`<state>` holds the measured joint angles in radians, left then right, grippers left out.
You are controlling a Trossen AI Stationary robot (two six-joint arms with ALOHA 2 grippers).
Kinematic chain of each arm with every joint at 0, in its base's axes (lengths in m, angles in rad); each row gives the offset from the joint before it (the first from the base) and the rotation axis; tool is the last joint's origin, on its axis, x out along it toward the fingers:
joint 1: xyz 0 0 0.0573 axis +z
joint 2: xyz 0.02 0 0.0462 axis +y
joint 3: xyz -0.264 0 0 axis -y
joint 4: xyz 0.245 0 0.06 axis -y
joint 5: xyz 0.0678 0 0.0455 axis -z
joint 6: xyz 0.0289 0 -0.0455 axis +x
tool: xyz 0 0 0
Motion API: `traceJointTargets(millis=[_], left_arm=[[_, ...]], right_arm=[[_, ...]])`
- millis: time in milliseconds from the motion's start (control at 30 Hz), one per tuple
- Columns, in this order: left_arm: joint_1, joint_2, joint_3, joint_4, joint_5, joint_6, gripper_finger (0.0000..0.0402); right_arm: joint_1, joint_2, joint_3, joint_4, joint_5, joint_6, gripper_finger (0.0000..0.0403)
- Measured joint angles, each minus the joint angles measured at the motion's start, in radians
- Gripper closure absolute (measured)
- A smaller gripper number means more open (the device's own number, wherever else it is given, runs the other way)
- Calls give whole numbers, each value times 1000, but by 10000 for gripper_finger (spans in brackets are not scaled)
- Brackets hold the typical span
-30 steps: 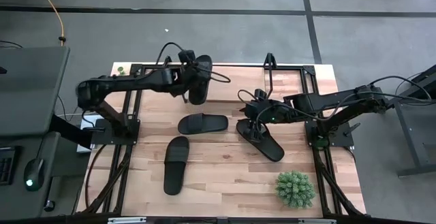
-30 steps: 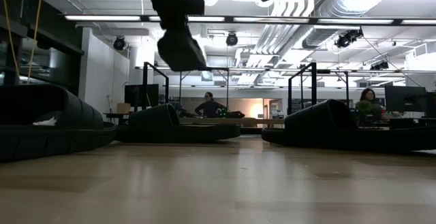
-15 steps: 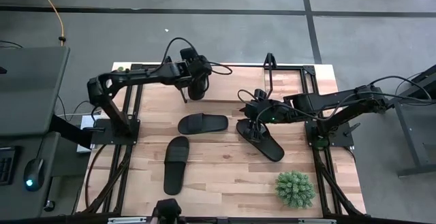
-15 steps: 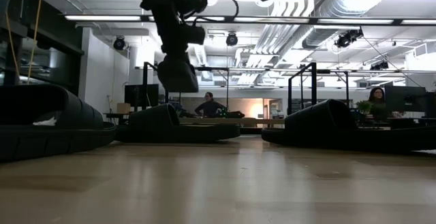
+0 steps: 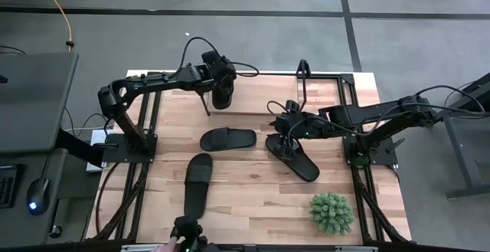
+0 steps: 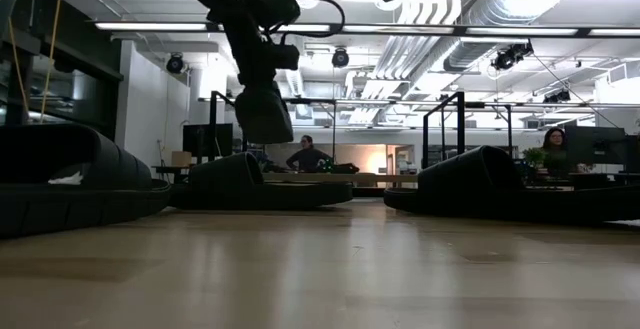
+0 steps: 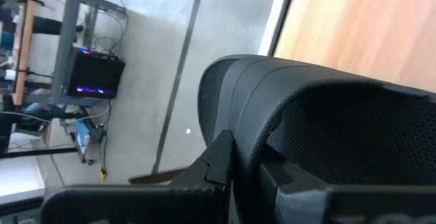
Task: Pick and place slides into the shelf
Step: Put the black slipper on the shelf
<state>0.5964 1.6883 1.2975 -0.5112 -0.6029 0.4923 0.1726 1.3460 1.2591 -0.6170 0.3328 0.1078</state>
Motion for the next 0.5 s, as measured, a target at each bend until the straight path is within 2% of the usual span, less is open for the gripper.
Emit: traceJointTargets(millis=[500], left_arm=[[13,13,-112,128,-10,49,385]], right_arm=[[0,0,0,0,0,5,237]])
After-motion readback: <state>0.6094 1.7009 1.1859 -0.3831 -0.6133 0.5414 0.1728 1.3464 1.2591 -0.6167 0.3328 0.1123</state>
